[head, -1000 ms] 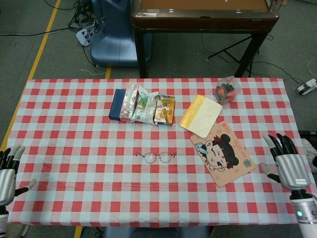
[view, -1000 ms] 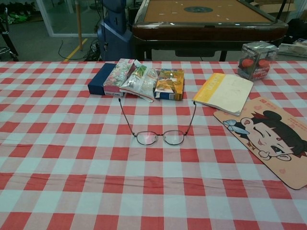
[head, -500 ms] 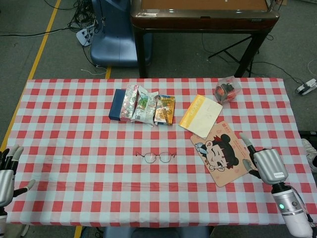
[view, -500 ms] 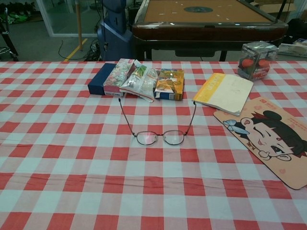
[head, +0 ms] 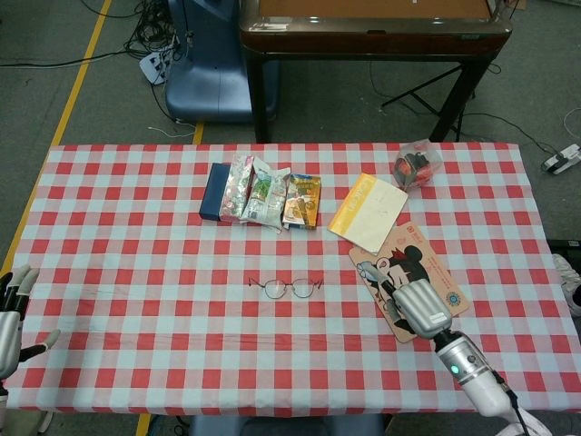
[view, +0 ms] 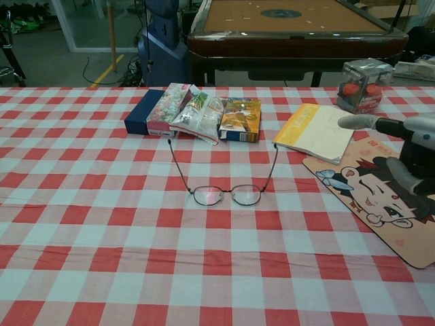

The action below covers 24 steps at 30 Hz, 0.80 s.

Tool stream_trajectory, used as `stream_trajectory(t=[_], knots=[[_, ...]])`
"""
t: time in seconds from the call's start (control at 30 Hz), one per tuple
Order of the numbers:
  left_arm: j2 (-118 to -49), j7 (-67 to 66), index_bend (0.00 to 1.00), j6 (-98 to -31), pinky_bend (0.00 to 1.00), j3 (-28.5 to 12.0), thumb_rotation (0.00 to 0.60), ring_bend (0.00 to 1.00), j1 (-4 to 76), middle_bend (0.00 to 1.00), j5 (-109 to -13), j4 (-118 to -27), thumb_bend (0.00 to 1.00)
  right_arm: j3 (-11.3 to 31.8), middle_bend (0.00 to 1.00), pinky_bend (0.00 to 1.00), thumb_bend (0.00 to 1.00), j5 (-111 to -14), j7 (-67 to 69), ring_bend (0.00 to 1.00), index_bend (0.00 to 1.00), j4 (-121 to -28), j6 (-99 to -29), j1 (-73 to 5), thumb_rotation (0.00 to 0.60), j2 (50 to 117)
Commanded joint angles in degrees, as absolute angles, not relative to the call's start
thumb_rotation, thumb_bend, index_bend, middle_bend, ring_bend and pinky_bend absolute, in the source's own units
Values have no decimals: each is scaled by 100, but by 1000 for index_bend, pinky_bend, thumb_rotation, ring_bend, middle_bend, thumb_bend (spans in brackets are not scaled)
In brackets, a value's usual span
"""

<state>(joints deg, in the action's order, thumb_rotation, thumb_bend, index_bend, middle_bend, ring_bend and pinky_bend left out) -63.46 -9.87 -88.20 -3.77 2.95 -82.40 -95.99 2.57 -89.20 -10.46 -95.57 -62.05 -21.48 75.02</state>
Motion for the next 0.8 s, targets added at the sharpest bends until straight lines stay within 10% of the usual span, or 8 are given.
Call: stream_trajectory(t=[0.03,0.8], knots=[[-6341,-972,0,-8819,0,-378,600,0,293,0,-8240,-9587,165,284,1000,997,715,-8838,-1165,1000,0,-9547,-6012,-2320,600,7706],[-6332,-608,0,-8834,0,-333,600,0,168,0,-8194,-9324,165,576,1000,999,749,-7978,-2090,1000,0,-9120,-5315,-3154,600,9043]])
